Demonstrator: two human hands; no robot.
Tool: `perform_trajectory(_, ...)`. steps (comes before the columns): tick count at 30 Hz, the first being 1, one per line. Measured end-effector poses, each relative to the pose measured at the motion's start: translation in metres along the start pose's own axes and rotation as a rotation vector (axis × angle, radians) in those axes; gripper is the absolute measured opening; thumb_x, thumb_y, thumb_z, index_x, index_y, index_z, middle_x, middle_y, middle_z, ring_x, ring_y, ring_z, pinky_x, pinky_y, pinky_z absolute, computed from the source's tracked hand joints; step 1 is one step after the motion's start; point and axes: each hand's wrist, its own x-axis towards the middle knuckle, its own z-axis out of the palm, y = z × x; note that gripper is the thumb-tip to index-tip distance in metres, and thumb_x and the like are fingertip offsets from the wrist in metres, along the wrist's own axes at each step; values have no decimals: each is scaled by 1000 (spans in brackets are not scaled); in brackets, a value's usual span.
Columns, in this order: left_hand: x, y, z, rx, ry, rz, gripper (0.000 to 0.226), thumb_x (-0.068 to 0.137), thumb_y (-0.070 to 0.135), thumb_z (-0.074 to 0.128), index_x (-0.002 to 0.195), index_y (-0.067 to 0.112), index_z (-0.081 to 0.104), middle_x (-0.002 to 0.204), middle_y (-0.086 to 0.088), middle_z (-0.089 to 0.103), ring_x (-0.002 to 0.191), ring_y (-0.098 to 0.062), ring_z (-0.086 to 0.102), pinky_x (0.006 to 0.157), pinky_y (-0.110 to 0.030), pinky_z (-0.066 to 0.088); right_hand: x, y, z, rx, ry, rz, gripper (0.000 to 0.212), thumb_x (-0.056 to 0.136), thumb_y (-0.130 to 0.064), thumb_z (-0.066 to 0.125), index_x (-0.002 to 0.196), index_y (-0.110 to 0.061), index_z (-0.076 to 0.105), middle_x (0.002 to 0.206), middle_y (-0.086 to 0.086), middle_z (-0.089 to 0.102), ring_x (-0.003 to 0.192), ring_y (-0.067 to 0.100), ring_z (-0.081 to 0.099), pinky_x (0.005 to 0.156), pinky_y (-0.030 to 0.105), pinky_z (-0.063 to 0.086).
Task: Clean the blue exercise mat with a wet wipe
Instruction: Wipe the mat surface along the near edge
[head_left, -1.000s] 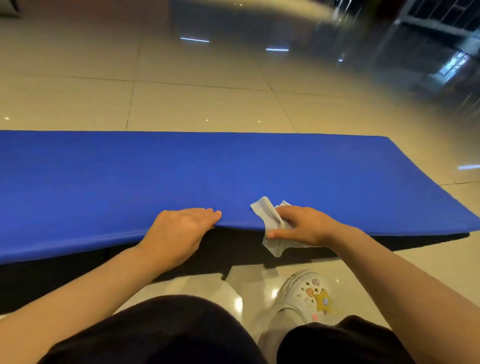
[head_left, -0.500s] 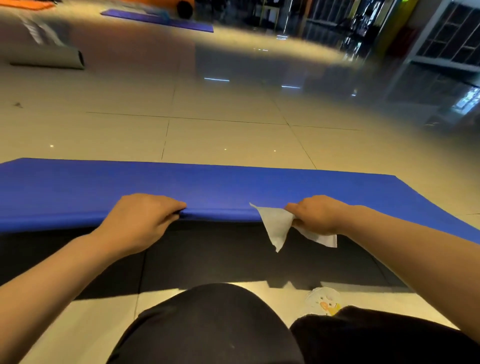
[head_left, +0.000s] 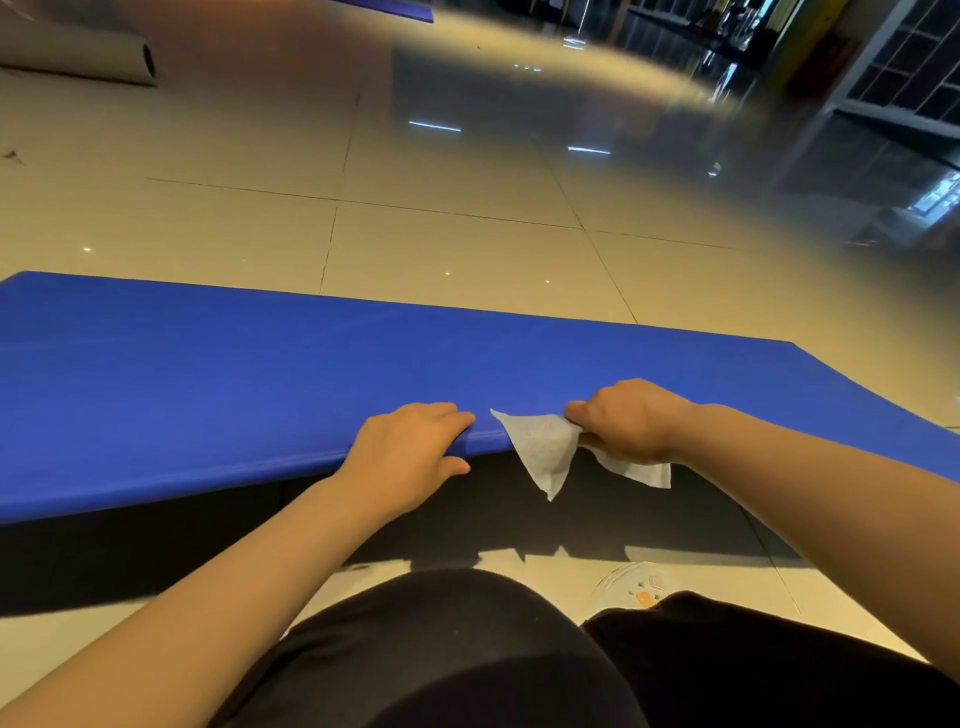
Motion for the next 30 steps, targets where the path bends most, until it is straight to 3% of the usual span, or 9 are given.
perform_trajectory(4,8,-4,-5,104,-1,-2,34,105,44,39,135,31,50,128,5,62,113,-22,59,86,-36,51,-4,4,1,64,12,49,35,104,-44,36,122,-18,52,107,5,64,86,19,54,76,31,43)
perform_trajectory(8,37,-7,-46,119,116,-15,36,106,41,38,139,34,50,132,2,61,118,-27,56,81,-33,41,-16,30,-6,343,153,208,35,100,-48,44,122,-23,56,111,2,66,96,20,56,82,34,45)
perform_trajectory(12,72,-23,-112,146,283,-21,31,103,37,45,130,34,60,124,-6,66,114,-35,57,78,-38,40,-24,55,-24,544,480,393,31,100,-36,52,127,-23,57,112,5,68,93,22,58,77,37,48)
perform_trajectory(15,78,-42,-160,150,472,-55,28,101,30,50,124,26,66,118,-14,67,109,-41,58,73,-41,39,-13,55,-63,520,777,446,28,101,-24,51,126,-20,59,111,7,67,91,26,55,70,32,34)
perform_trajectory(18,55,-66,-171,103,677,-10,28,99,28,51,115,16,71,108,-16,71,98,-43,62,68,-45,44,1,40,-99,538,938,418,26,98,-17,52,122,-18,62,111,8,67,94,30,56,68,30,27)
perform_trajectory(21,20,-91,-146,80,555,-41,32,97,30,50,115,13,71,107,-17,72,98,-41,64,73,-49,50,20,14,-100,556,779,306,23,97,-20,55,119,-19,62,105,5,67,88,26,54,68,32,34)
perform_trajectory(25,-13,-111,-90,79,299,-243,34,102,33,51,134,26,59,127,-3,66,117,-30,59,82,-38,45,46,-22,-79,491,504,146,15,95,-34,57,96,-20,61,89,2,66,80,23,57,67,33,44)
perform_trajectory(28,-22,-114,-63,142,144,-274,33,104,39,45,135,32,55,125,4,66,113,-23,59,82,-34,47,55,-34,-69,399,357,106,16,97,-34,55,102,-20,61,94,1,66,86,22,59,76,34,48)
perform_trajectory(30,-14,-117,-66,124,161,-299,32,104,38,45,134,30,56,123,2,67,112,-24,60,81,-34,46,59,-33,-71,331,387,145,16,96,-32,56,107,-20,61,98,2,67,88,22,60,79,36,51)
